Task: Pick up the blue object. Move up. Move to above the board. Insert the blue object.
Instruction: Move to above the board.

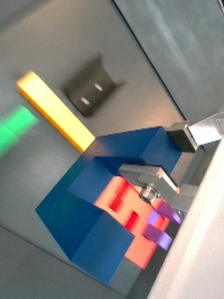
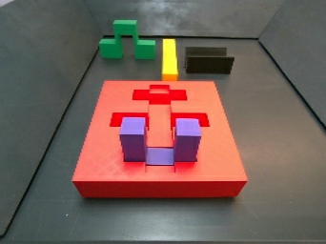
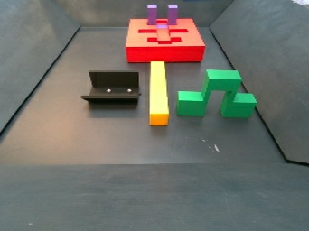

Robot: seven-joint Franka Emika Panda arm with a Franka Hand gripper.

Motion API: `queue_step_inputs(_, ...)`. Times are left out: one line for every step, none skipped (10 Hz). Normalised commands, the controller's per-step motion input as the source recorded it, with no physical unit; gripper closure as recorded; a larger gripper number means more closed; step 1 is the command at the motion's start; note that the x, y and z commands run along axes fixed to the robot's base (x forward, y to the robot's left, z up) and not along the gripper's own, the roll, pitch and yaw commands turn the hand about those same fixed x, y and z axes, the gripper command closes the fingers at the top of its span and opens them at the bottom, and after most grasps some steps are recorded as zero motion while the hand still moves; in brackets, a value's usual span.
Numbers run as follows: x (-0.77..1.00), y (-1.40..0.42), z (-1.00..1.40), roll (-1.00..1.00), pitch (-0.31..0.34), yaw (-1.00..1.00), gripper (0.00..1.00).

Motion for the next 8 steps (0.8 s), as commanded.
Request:
queue_step_inputs(0.15,-1.40,0.15,-0.02,0.022,0.01,1.00)
queue_step_inputs(0.15,-1.40,0.16,0.00,0.051,0.01,1.00)
queue_step_inputs(0.17,-1.40,0.16,0.00,0.084,0.01,1.00)
queue_step_inputs(0.20,-1.40,0.16,0.01,0.112,0.00,1.00)
queue_step_inputs(0.23,-1.40,0.17,0.00,0.143,0.01,1.00)
queue_step_inputs(0.27,-1.40,0.19,0.00,0.162,0.01,1.00)
queue_step_inputs(0.18,-0.78,0.12,0.01,0.162,0.01,1.00)
queue_step_inputs(0.13,-0.40,0.07,0.01,0.154,0.01,1.00)
